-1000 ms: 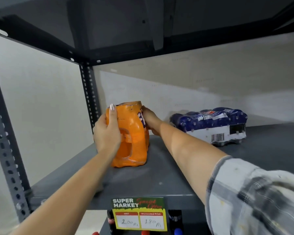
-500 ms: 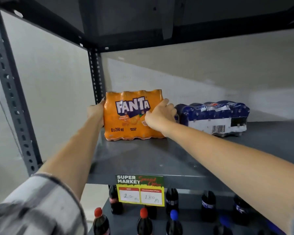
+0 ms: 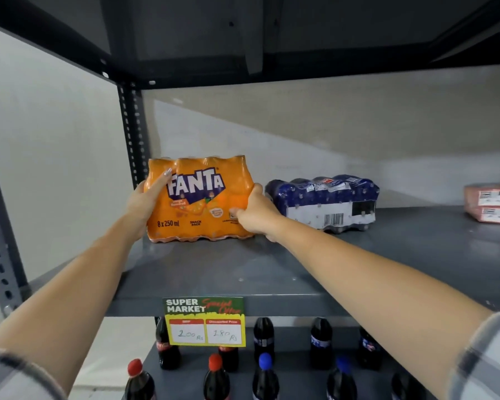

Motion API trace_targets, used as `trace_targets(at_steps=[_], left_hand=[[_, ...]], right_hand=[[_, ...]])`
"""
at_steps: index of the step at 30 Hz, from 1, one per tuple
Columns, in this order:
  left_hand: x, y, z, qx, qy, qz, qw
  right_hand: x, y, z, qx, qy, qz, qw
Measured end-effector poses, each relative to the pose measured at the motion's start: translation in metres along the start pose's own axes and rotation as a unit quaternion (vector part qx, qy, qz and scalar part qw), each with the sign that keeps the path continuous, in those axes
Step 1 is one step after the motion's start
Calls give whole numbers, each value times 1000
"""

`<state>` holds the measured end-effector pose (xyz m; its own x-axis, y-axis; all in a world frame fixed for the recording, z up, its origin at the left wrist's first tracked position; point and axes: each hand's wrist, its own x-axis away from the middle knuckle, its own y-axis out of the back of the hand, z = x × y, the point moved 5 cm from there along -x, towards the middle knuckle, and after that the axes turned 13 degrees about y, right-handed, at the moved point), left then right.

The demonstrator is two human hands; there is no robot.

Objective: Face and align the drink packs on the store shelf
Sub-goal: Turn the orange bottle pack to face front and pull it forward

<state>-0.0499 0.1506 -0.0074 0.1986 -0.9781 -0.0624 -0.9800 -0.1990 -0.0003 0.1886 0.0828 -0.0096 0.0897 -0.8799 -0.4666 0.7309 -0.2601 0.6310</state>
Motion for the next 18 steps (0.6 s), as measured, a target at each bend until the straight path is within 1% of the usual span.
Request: trace_targets(at_steps=[3, 11, 14, 18], left_hand=[[6, -1, -1, -8, -6, 5, 1000], [61, -3, -9, -18, -71, -3, 997], [80, -1, -7, -10, -73, -22, 997], [106, 1, -2, 7, -79, -26, 997]], right_hand=[[6, 3, 1, 28, 18, 6, 999], [45, 20, 3, 83, 89, 7, 993], [65, 30, 3, 84, 105, 9, 991], [87, 42, 8, 86, 114, 16, 990]])
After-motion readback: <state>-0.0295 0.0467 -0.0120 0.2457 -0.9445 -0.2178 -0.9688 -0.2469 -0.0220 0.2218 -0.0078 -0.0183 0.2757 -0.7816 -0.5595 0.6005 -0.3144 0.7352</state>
